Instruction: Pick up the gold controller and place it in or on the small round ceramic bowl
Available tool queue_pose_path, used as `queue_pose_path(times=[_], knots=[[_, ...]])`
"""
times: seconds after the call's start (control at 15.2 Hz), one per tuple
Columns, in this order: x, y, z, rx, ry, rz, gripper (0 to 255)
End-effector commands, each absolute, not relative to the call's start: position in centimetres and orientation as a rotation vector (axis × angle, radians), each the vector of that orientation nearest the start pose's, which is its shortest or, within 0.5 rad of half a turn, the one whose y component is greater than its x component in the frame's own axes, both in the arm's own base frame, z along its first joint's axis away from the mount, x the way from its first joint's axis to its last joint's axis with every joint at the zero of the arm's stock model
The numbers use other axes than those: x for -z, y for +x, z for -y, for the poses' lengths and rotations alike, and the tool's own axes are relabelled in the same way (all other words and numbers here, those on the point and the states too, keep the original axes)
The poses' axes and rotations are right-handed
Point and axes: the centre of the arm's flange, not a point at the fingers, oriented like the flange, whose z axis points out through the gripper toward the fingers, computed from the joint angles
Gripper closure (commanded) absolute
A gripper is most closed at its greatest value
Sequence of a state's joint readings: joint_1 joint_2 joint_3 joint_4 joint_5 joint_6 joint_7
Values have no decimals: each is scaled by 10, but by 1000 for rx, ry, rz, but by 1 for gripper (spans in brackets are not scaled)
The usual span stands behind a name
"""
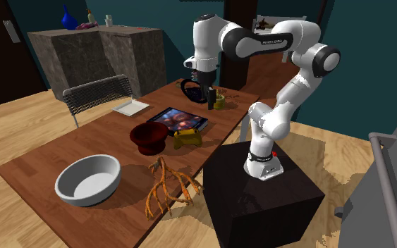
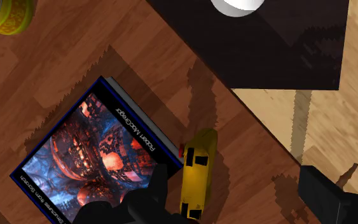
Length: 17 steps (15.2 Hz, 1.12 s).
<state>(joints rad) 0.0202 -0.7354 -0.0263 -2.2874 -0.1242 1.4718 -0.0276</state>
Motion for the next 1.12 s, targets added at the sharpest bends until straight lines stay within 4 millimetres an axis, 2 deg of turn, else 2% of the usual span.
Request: queue_pose_path(times=[0.0, 0.92, 1.06], knots=[[-599, 311, 19, -133, -3244, 35, 0], [-455, 401, 79, 28, -3122, -55, 0], [-442, 407, 81, 36, -3115, -60, 0]])
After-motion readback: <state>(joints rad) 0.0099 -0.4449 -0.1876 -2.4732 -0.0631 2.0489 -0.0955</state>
